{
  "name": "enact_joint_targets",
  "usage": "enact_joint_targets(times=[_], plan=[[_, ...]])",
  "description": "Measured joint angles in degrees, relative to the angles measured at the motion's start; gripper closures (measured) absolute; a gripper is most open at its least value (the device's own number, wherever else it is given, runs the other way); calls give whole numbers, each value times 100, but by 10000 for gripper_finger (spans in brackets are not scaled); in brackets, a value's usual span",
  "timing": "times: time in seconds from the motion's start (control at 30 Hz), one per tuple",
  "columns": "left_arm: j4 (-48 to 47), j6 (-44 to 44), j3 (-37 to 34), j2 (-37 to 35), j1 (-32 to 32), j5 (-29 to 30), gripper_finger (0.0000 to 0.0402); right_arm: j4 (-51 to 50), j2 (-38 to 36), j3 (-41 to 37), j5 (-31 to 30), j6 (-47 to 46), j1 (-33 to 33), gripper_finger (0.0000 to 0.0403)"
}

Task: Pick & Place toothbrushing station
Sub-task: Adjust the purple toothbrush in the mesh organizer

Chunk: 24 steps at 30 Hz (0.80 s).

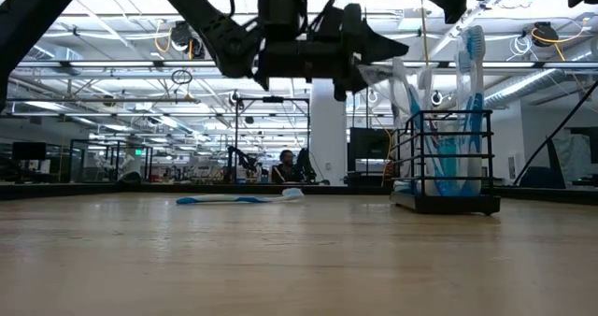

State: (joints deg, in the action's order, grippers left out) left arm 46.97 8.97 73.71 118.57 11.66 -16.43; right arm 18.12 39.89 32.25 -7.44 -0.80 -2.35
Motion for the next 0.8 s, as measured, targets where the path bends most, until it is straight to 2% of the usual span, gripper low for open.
enact_joint_targets(times=[0.13, 0.43, 0.63, 0.8], plan=[[-645, -230, 2, -255, 0, 2, 133, -5, 1, 0, 0, 0, -1, 190], [-1421, -674, 1, -247, -100, 191, 133, -3, 1, 0, 2, -2, -2, 190], [-847, -651, 2, -243, -26, 396, 133, -3, 1, 0, 1, -4, -1, 190], [-277, -266, 8, -288, 64, -6, 133, -17, 1, 0, 2, -4, -2, 190]])
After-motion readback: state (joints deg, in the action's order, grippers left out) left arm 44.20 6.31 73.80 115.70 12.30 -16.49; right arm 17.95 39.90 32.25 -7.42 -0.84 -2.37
